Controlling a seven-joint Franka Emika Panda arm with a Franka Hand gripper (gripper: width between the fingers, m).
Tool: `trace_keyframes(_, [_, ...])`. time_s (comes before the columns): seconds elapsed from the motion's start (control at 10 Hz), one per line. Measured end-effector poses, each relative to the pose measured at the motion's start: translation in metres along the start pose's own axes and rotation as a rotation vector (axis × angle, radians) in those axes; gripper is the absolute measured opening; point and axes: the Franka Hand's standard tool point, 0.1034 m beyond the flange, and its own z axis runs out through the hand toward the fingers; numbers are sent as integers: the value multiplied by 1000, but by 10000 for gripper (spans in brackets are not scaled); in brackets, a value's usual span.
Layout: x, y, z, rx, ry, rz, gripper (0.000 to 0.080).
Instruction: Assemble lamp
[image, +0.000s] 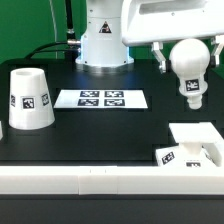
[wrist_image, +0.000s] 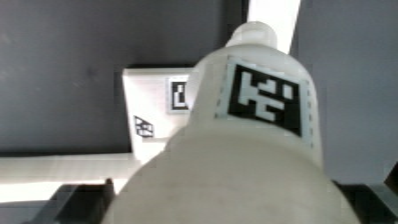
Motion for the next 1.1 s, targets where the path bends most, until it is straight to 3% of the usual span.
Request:
trace_keyframes(0.3, [22,1,-1,-20,5,-106,576])
trace_keyframes(0.8, [23,3,2,-28,3,-189,576])
trace_keyframes(1.1, [50,9,-1,-41,30,-315,576])
